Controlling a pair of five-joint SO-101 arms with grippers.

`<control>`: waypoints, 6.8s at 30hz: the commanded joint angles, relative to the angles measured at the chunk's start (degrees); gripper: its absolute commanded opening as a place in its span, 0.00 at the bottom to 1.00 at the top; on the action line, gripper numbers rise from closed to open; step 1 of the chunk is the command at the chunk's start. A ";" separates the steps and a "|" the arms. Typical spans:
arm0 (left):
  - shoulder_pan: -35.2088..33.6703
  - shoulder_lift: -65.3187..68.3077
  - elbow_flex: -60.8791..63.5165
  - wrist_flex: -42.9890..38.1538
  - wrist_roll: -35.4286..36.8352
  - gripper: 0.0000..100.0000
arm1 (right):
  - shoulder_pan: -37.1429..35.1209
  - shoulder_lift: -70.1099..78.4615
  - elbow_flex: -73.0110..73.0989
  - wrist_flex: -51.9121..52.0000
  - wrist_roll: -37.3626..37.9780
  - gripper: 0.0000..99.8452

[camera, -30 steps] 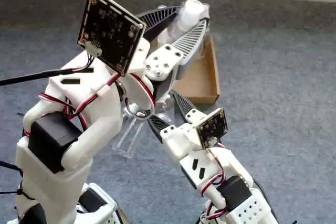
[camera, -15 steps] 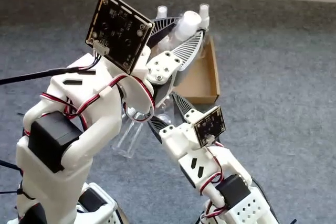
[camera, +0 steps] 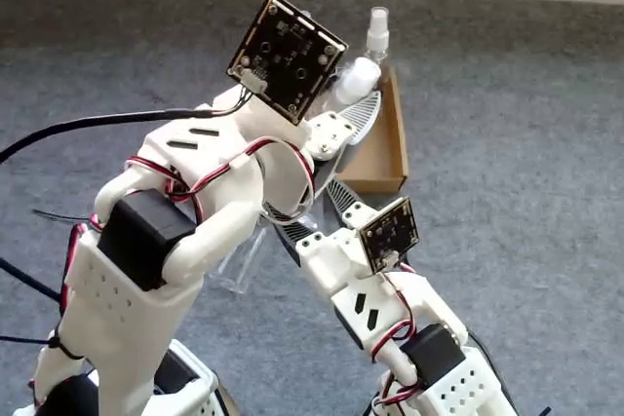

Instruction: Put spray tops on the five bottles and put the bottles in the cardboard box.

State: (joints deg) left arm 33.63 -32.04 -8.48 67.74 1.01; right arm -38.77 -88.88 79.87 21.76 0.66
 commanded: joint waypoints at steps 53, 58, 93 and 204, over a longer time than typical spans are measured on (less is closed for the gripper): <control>3.65 0.13 -10.15 -1.93 0.26 0.04 | 0.57 -0.13 -0.31 0.13 0.62 0.00; 3.65 0.13 -9.98 -1.93 0.26 0.04 | 0.57 -0.13 -0.31 0.13 0.62 0.00; 3.56 0.13 -6.37 1.23 0.18 0.04 | 0.57 -0.13 -0.31 0.13 0.62 0.00; -8.40 -17.36 21.32 0.70 -9.93 0.14 | 0.40 -0.31 2.68 0.04 0.97 0.00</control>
State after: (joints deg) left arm 24.75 -48.66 19.65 65.63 -8.31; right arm -38.86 -88.79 83.03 21.85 1.19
